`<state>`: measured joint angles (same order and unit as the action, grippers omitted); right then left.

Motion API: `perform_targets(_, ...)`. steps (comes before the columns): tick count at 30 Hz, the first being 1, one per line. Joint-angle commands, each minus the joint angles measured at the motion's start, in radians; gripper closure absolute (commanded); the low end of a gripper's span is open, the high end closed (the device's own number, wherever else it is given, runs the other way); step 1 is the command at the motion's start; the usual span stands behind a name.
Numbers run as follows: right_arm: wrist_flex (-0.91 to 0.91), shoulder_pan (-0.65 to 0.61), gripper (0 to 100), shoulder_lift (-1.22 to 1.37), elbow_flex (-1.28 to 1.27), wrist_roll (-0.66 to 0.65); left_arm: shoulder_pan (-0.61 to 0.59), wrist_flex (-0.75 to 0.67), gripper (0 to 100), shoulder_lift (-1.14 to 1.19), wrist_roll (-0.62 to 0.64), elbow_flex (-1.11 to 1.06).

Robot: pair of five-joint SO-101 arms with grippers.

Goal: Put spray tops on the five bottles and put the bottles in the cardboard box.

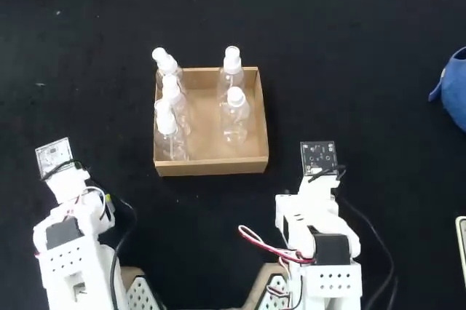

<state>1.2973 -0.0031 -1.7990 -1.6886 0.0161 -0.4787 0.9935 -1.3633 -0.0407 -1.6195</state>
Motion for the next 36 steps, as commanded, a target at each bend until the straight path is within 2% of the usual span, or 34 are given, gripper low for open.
perform_targets(1,0.008,0.021,98.7,-0.096,0.004,-0.006,0.03,0.114,97,-0.19,-0.017,-0.048)
perform_targets(6,0.008,0.021,98.7,-0.096,0.004,-0.006,0.154,0.287,97,-0.482,-0.015,-0.081)
perform_targets(10,0.008,0.025,98.7,-0.096,0.004,-0.006,0.306,0.255,97,-0.41,-0.008,-0.081)
perform_targets(13,0.008,0.075,98.7,-0.096,0.004,-0.006,0.377,0.245,97,-0.397,-0.008,-0.082)
perform_targets(16,0.008,0.121,98.7,-0.097,0.004,-0.006,0.377,0.245,97,-0.397,-0.008,-0.082)
perform_targets(27,0.008,0.12,98.7,-0.097,0.004,-0.006,0.36,0.287,97,-0.397,-0.015,0.001)
perform_targets(36,0.008,0.121,98.7,-0.097,0.004,-0.006,0.346,0.247,97,-0.397,-0.015,-0.082)
